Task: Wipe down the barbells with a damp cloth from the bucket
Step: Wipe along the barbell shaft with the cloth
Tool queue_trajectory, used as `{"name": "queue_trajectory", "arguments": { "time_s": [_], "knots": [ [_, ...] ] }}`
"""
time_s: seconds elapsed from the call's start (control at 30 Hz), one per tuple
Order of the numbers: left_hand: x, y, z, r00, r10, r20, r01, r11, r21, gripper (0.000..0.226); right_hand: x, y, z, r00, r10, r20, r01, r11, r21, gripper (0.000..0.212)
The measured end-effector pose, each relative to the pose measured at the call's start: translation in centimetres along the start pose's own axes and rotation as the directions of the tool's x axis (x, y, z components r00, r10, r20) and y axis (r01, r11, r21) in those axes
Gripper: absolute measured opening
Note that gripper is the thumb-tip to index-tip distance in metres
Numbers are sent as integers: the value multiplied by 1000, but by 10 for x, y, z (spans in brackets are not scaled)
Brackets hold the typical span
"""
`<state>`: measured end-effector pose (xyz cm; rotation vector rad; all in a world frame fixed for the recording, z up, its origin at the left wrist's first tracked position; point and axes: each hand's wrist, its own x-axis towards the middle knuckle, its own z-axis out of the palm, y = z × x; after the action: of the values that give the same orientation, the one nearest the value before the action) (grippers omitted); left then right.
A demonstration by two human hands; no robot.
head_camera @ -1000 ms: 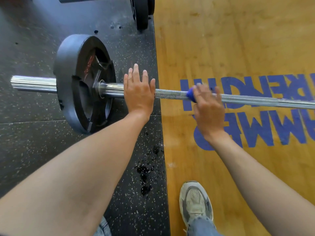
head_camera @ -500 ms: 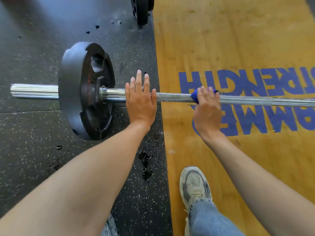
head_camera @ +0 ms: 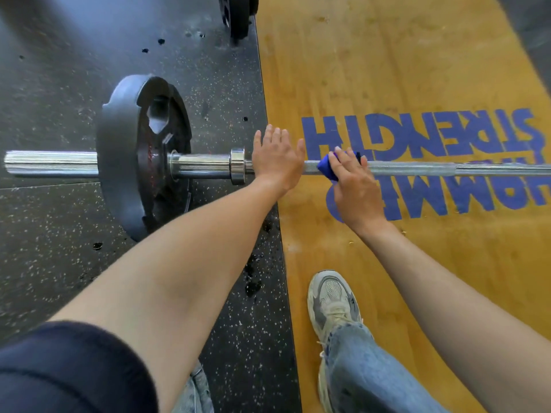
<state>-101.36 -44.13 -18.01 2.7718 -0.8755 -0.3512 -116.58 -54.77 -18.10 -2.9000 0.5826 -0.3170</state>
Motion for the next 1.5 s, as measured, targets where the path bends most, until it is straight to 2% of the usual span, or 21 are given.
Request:
{"name": "queue_trajectory", "arguments": {
  "time_s": [0.1,0.13,0.17,0.27,0.3,0.33,0.4,0.43,0.47,0.53,0.6,0.67,0.77,0.83,0.9,1.0,1.1,1.2,1.27,1.4,1.5],
  "knots": [
    [-2,-1,5,997,5,74,-8,999,53,70,-3,11,-5,971,238,11,-238,971,-16,60],
    [-5,-1,5,995,1,98,-6,998,58,70,-5,6,-6,966,257,25,-257,966,-13,61],
    [-8,0,4,995,-6,104,-1,998,66,70,-8,-2,-6,975,221,34,-221,975,-3,62],
    [-17,-1,2,994,-19,103,12,997,70,69,-19,-17,-6,996,-56,67,57,998,-14,62],
    [-22,-2,3,995,-19,102,12,997,72,68,-21,-14,-7,993,-94,75,96,995,-23,62],
    [-28,-2,4,995,-16,97,8,997,76,67,-22,-7,-9,996,-52,78,54,998,-21,62],
    [-38,-2,5,997,-17,78,11,998,69,65,-24,2,-15,984,156,84,-155,988,-17,64],
    [-42,-2,5,998,-16,66,12,998,66,65,-27,0,-15,972,216,93,-214,976,-31,65],
    [-46,-1,6,998,-17,61,13,998,63,64,-31,-4,-14,972,206,116,-202,978,-42,66],
    [-56,1,9,998,-19,62,14,997,69,64,-40,-6,-19,974,41,222,-33,999,-40,68],
    [-65,0,9,998,-22,66,17,997,76,64,-44,1,-39,928,-89,361,109,993,-36,74],
    [-73,1,8,995,-26,94,19,998,68,65,-42,17,-59,888,-85,452,135,988,-80,77],
    [-88,2,7,994,-24,107,14,995,96,65,-41,24,-74,848,-2,531,86,987,-133,79],
    [-95,4,8,994,-41,102,30,994,108,65,-43,21,-78,860,39,509,36,990,-136,77],
    [-100,7,12,996,-39,81,28,990,136,64,-47,10,-74,890,0,456,47,995,-92,73],
    [-110,10,18,994,-36,106,19,989,150,64,-63,0,-56,867,-261,425,249,965,84,69],
    [-115,12,20,997,-56,56,44,980,192,63,-57,26,-55,808,-433,399,417,899,130,74],
    [-124,15,21,995,-49,88,26,968,249,61,-67,81,-69,789,-457,411,465,881,87,76],
    [-126,17,20,995,-46,88,18,956,293,59,-68,95,-73,788,-453,417,465,882,78,75],
    [-128,24,22,992,-96,81,66,948,312,54,-53,48,-66,719,-545,431,505,836,215,73],
    [-120,20,9,975,-71,209,-6,939,345,55,-61,33,-54,730,-579,363,528,815,239,78]
  ]
}}
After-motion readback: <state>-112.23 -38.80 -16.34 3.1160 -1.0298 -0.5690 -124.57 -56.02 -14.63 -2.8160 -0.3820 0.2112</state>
